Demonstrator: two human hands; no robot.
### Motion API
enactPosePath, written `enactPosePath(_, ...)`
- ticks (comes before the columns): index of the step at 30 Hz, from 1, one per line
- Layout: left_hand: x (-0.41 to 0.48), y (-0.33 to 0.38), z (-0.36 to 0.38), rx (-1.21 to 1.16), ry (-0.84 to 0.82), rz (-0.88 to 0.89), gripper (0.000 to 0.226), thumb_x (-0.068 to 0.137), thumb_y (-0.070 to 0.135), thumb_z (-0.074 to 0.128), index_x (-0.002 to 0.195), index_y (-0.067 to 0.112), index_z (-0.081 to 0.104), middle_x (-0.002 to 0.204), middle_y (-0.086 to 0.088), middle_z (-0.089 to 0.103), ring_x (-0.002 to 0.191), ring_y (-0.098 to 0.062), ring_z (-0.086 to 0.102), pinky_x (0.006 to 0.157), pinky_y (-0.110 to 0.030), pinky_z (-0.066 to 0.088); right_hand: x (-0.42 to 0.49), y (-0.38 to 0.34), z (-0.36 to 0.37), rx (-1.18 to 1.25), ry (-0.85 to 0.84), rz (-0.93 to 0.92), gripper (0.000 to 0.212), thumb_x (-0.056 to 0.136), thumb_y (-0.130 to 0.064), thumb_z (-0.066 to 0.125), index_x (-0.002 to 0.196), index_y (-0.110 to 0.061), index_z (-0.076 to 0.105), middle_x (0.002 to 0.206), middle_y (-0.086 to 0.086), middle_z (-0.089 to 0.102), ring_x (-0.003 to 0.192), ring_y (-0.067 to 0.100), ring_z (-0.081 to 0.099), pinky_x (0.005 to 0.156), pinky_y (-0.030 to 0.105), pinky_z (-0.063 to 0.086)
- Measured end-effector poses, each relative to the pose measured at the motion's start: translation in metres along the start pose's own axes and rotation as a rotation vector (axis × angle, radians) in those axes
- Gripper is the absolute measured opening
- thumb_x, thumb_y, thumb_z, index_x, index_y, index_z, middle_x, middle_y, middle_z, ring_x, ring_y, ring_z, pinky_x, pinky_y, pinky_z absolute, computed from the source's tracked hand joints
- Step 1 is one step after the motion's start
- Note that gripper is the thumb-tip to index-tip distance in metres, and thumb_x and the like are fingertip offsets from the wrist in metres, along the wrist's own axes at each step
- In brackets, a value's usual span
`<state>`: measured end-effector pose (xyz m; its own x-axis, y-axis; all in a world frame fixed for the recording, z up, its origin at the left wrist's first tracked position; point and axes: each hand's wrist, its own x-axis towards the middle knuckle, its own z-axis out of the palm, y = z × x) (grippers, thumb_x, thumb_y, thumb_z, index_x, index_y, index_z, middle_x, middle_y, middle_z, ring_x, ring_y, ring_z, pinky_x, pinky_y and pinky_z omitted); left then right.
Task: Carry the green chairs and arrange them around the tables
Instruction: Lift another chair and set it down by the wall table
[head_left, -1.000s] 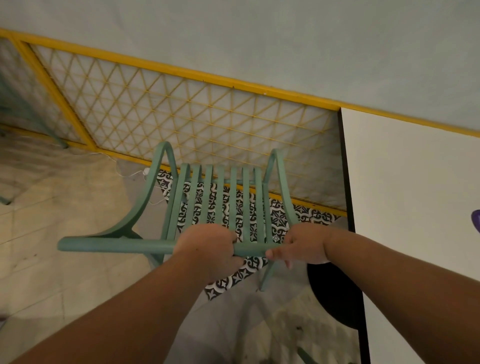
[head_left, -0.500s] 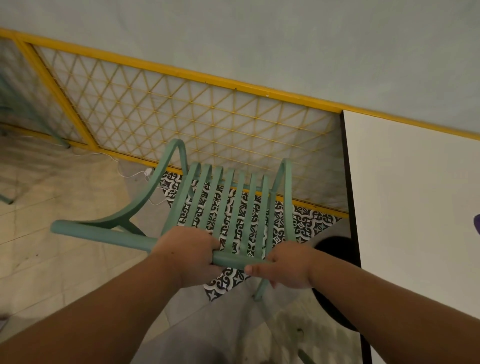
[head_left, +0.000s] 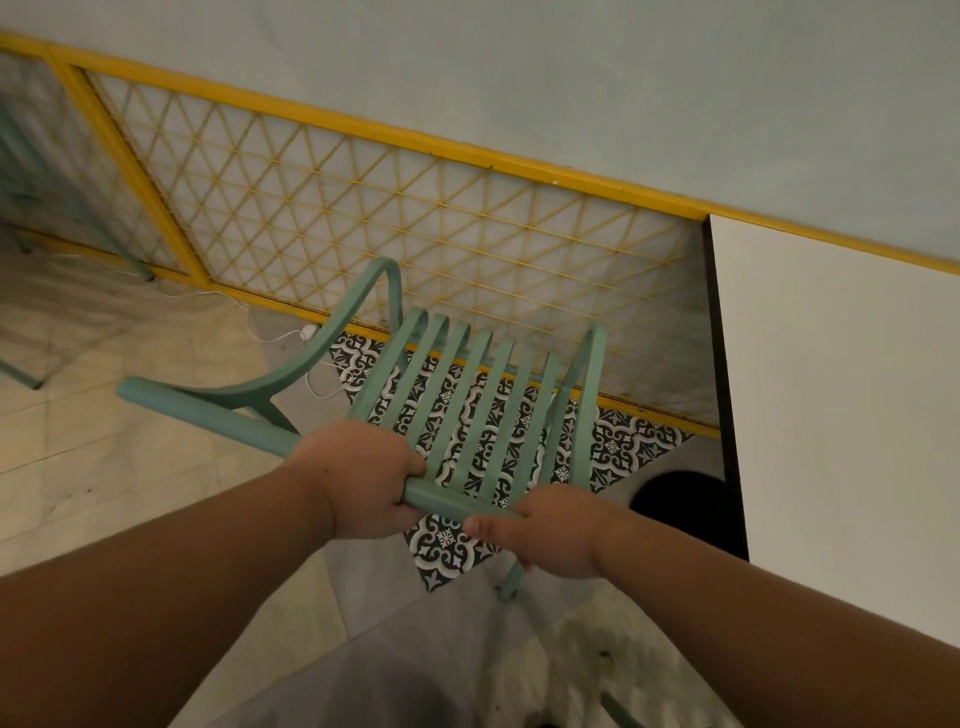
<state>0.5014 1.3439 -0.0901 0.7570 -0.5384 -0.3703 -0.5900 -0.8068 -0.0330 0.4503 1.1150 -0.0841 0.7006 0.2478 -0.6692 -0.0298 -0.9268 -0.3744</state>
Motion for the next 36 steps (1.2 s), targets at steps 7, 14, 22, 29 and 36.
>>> enactPosePath(7,-0.003,-0.014,0.001,0.007,0.034,0.017,0.042,0.082,0.069,0.049,0.091,0.032,0.068,0.078,0.008,0.064,0.073,-0.014,0.064,0.073,-0.034,0.059,0.004,-0.013,0.007,-0.007,0.026,0.025,0.099,0.081,-0.093,0.03,0.097,-0.005,0.073,0.084,0.012,0.067,0.08,0.026,0.067,0.084,0.043,0.056)
enactPosePath(14,-0.009,-0.013,0.002,0.019,0.159,-0.015,0.087,0.072,0.099,0.018,0.088,0.03,0.069,0.079,0.011,0.06,0.075,-0.013,0.061,0.075,-0.034,0.052,0.005,-0.012,0.015,0.108,0.113,0.053,0.096,0.075,-0.095,0.04,0.086,-0.006,0.075,0.065,0.004,0.057,0.061,0.018,0.058,0.064,0.033,0.05)
enactPosePath(22,-0.006,0.036,-0.002,-0.764,0.358,-0.938,0.051,0.088,0.051,0.061,0.137,0.038,0.058,0.167,-0.006,0.018,0.155,-0.03,0.009,0.123,-0.061,0.011,0.011,-0.002,0.013,0.136,0.075,-0.006,0.068,0.097,-0.072,0.04,0.1,-0.012,0.073,0.085,0.006,0.062,0.08,0.02,0.062,0.078,0.036,0.051)
enactPosePath(29,0.017,0.042,0.016,-0.624,0.387,-0.993,0.051,0.084,0.046,0.053,0.134,0.036,0.062,0.17,-0.011,0.021,0.154,-0.049,-0.011,0.123,-0.063,-0.001,0.053,0.053,0.019,0.209,-0.017,0.282,0.085,0.087,-0.086,0.038,0.136,-0.021,0.062,0.137,0.007,0.06,0.126,0.026,0.057,0.107,0.04,0.041)
enactPosePath(36,0.024,0.028,0.035,-0.453,0.315,-0.903,0.06,0.077,0.052,0.026,0.11,0.036,0.073,0.155,-0.01,0.048,0.154,-0.046,0.018,0.118,-0.066,-0.016,0.092,0.067,0.027,0.081,-0.064,0.343,0.075,0.095,-0.068,0.048,0.149,-0.016,0.052,0.165,0.024,0.017,0.153,0.041,0.007,0.122,0.047,0.015)
